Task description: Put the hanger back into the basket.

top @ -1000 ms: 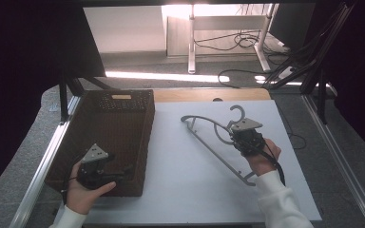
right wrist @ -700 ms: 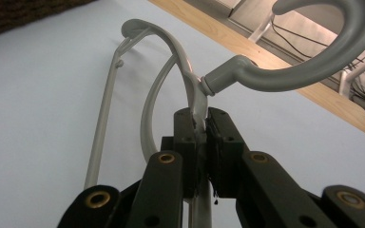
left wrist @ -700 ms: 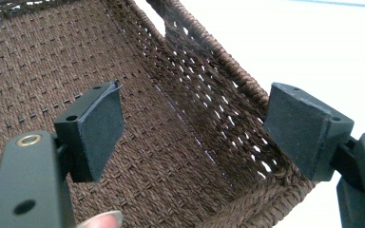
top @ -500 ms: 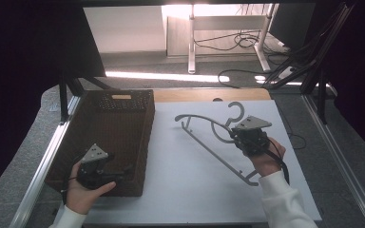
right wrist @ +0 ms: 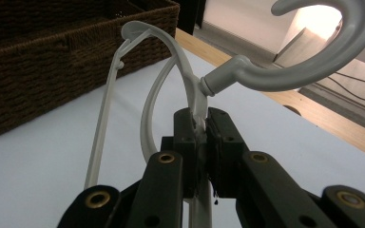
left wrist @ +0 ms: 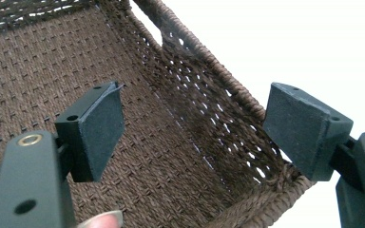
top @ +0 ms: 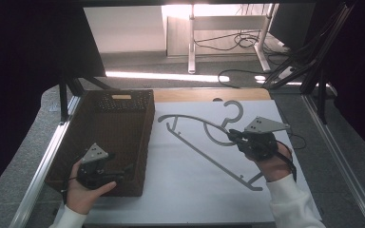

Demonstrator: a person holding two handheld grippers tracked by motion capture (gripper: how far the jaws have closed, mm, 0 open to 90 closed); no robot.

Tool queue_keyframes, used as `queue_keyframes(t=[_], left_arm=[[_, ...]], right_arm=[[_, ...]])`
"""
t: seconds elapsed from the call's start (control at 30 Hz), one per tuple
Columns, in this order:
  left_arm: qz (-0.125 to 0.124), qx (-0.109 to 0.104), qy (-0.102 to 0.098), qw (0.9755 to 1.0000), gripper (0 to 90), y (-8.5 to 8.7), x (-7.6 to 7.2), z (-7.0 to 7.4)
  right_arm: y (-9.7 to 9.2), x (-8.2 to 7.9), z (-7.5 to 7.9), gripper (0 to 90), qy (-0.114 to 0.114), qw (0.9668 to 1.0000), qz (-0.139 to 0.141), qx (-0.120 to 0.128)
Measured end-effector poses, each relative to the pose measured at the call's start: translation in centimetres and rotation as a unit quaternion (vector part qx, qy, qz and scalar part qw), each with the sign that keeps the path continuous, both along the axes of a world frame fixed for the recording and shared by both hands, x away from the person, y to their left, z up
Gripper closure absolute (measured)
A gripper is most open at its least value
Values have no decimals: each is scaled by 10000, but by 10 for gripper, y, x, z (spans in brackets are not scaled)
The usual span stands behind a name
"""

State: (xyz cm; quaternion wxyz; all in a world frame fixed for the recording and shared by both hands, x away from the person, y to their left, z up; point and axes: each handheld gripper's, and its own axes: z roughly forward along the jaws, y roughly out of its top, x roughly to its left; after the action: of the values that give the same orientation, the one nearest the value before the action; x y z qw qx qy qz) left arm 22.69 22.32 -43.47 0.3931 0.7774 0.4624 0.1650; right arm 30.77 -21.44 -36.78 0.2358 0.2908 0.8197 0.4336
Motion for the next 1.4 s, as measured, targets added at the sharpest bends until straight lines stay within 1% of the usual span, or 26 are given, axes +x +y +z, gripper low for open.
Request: queue_keyframes(t=[0.17,0.33,0.47,0.53,0.6,0.67,0.73,0.83,0.93,0.97,1.0,1.07,1.17,1.2,1.23,1.27,1.3,1.4], left_arm=[[-40,1,-22,10000,207,-3,-1,1],[-65,-4,-74,10000,210,-5,-1,4],[-105,-5,-197,9998,214,-7,0,13],[-163,-27,-285,9995,220,-10,1,20],[-232,-6,-361,9991,228,-13,4,27],[-323,19,-463,9984,235,-18,8,36],[-441,42,-519,9977,242,-23,16,45],[-589,108,-527,9968,251,-30,29,57],[-787,150,-504,9955,260,-37,44,64],[-876,153,-486,9949,273,-39,49,65],[-972,151,-467,9941,273,-42,54,66],[-1150,108,-399,9925,285,-47,64,66],[-1482,134,-256,9885,301,-55,79,63],[-1591,161,-197,9869,304,-58,83,62],[-1731,157,-117,9847,308,-62,88,61],[-1849,202,-81,9825,310,-65,92,60],[-1914,240,-61,9812,314,-67,94,59],[-2203,387,10,9747,329,-77,98,59]], right_arm=[[-3,0,-1,831,60,9999,21,88],[0,-2,1,831,71,9997,165,134],[3,-6,3,831,66,9994,318,149],[4,-9,4,831,82,9989,429,158],[4,-12,5,831,110,9985,510,178],[4,-14,5,831,121,9981,570,193],[3,-16,6,831,136,9975,655,215],[1,-19,5,831,150,9965,785,234],[0,-19,5,831,183,9950,944,254],[-1,-19,4,831,230,9936,1070,287],[-1,-19,4,831,230,9936,1070,287],[-1,-19,3,831,267,9925,1152,297],[1,-19,1,831,273,9919,1213,262],[1,-19,1,831,291,9915,1236,280],[1,-19,0,831,290,9910,1272,283],[2,-20,0,831,296,9903,1326,297],[2,-20,0,831,302,9896,1374,307],[4,-20,-1,831,330,9880,1473,327]])
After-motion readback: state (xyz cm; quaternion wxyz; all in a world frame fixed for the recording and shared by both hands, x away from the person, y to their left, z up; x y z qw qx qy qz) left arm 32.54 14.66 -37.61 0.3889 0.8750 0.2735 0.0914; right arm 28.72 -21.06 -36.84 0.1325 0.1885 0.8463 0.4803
